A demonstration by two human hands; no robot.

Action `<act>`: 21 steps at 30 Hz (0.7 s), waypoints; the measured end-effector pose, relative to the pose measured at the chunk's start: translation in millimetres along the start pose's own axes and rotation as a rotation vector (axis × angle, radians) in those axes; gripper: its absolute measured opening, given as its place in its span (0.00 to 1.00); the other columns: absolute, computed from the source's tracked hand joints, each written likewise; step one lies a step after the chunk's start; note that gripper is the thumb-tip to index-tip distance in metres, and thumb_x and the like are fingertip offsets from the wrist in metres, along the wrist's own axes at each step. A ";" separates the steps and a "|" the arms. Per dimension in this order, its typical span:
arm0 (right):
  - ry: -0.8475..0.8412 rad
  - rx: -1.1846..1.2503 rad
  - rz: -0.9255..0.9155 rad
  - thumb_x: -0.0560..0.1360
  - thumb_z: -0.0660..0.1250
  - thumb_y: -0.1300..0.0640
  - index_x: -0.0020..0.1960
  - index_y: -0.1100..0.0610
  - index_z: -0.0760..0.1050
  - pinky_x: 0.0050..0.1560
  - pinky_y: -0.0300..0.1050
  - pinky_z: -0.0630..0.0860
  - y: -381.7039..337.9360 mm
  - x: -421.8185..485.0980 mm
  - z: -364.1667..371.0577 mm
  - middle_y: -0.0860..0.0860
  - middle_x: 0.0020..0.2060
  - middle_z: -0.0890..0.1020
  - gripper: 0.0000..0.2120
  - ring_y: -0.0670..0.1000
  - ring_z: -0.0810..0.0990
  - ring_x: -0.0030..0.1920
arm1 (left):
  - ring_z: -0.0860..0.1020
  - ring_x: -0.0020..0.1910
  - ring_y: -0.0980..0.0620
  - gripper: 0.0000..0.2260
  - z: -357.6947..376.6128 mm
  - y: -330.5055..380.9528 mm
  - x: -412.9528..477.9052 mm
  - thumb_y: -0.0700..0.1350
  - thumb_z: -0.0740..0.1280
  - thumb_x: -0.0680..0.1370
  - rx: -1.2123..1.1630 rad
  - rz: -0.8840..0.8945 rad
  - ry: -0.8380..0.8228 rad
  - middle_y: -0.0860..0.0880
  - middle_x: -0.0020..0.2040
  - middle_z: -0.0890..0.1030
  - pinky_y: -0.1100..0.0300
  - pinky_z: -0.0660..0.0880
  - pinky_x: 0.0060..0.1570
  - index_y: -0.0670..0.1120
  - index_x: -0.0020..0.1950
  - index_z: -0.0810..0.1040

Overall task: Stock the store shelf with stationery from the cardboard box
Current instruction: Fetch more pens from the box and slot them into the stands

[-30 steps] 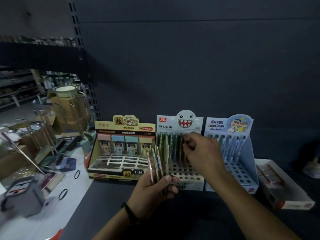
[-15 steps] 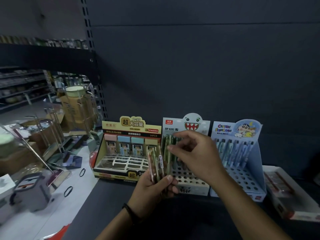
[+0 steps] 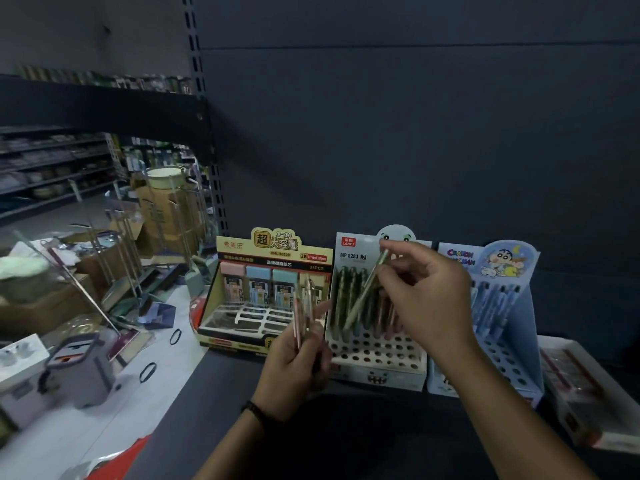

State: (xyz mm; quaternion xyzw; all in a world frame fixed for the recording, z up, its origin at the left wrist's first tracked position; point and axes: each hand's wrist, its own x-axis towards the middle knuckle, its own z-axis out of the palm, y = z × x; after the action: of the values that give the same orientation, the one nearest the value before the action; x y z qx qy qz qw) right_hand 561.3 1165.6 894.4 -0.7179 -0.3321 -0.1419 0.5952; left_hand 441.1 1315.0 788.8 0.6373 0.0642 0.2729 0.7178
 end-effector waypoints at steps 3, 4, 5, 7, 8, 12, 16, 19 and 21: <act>-0.027 -0.045 -0.012 0.77 0.76 0.59 0.63 0.45 0.85 0.45 0.36 0.83 4.0 -3.7 4.2 0.37 0.40 0.86 0.17 0.40 0.85 0.40 | 0.58 0.26 0.52 0.16 -5.5 -0.7 3.7 0.38 0.55 0.88 -0.204 -0.045 0.061 0.46 0.30 0.61 0.59 0.59 0.28 0.44 0.72 0.76; -0.050 -0.053 -0.009 0.77 0.76 0.59 0.64 0.45 0.84 0.43 0.35 0.83 6.1 -5.9 6.8 0.38 0.40 0.86 0.17 0.40 0.85 0.38 | 0.58 0.27 0.52 0.17 -6.0 -0.9 4.6 0.36 0.53 0.87 -0.257 -0.062 0.059 0.46 0.31 0.61 0.60 0.59 0.29 0.43 0.72 0.75; -0.065 -0.066 -0.011 0.77 0.76 0.59 0.64 0.45 0.84 0.42 0.33 0.82 7.7 -8.0 10.0 0.39 0.39 0.86 0.17 0.40 0.85 0.38 | 0.58 0.27 0.52 0.19 -5.2 -0.9 4.9 0.34 0.52 0.87 -0.290 -0.075 0.058 0.47 0.32 0.62 0.59 0.59 0.29 0.42 0.73 0.75; -0.081 -0.109 -0.025 0.77 0.76 0.59 0.63 0.45 0.84 0.44 0.30 0.80 10.3 -11.5 17.1 0.38 0.38 0.84 0.16 0.37 0.83 0.41 | 0.59 0.29 0.53 0.20 -3.0 -0.8 5.4 0.33 0.52 0.85 -0.298 -0.086 0.070 0.47 0.33 0.64 0.59 0.58 0.30 0.43 0.73 0.74; -0.090 -0.134 -0.037 0.77 0.76 0.58 0.63 0.45 0.84 0.46 0.32 0.81 11.0 -13.2 20.9 0.37 0.38 0.84 0.16 0.36 0.83 0.42 | 0.60 0.29 0.53 0.19 -1.8 0.5 5.1 0.34 0.54 0.85 -0.281 -0.079 0.070 0.46 0.34 0.67 0.59 0.59 0.30 0.44 0.73 0.73; -0.099 -0.220 -0.096 0.77 0.76 0.57 0.62 0.46 0.84 0.49 0.45 0.85 15.9 -17.3 33.3 0.37 0.40 0.84 0.15 0.37 0.83 0.40 | 0.71 0.29 0.51 0.14 -2.4 8.5 0.7 0.40 0.61 0.81 -0.224 -0.024 -0.016 0.38 0.44 0.82 0.58 0.72 0.32 0.39 0.66 0.67; -0.102 -0.250 -0.113 0.77 0.76 0.55 0.63 0.45 0.84 0.49 0.42 0.84 18.5 -18.1 37.6 0.38 0.42 0.84 0.15 0.36 0.82 0.42 | 0.79 0.34 0.45 0.11 -2.9 10.3 0.0 0.39 0.63 0.81 -0.221 -0.006 -0.040 0.32 0.55 0.84 0.52 0.78 0.37 0.37 0.61 0.69; -0.115 -0.243 -0.107 0.77 0.76 0.54 0.62 0.45 0.85 0.49 0.37 0.82 18.8 -18.7 38.9 0.38 0.43 0.84 0.14 0.35 0.82 0.43 | 0.82 0.37 0.43 0.10 -4.3 7.5 2.9 0.37 0.64 0.83 -0.233 -0.015 0.027 0.33 0.52 0.83 0.52 0.79 0.36 0.35 0.63 0.71; -0.127 -0.250 -0.101 0.77 0.76 0.55 0.62 0.45 0.85 0.48 0.33 0.80 18.0 -17.1 38.9 0.38 0.42 0.83 0.14 0.35 0.81 0.43 | 0.83 0.40 0.42 0.07 -5.8 7.6 4.0 0.33 0.62 0.84 -0.216 -0.006 0.068 0.34 0.50 0.83 0.51 0.82 0.40 0.35 0.62 0.72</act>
State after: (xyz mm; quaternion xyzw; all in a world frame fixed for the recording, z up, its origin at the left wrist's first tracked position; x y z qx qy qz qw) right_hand 552.8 1196.0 860.7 -0.7762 -0.3844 -0.1664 0.4712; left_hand 439.6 1322.4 796.0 0.5465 0.0604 0.2977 0.7804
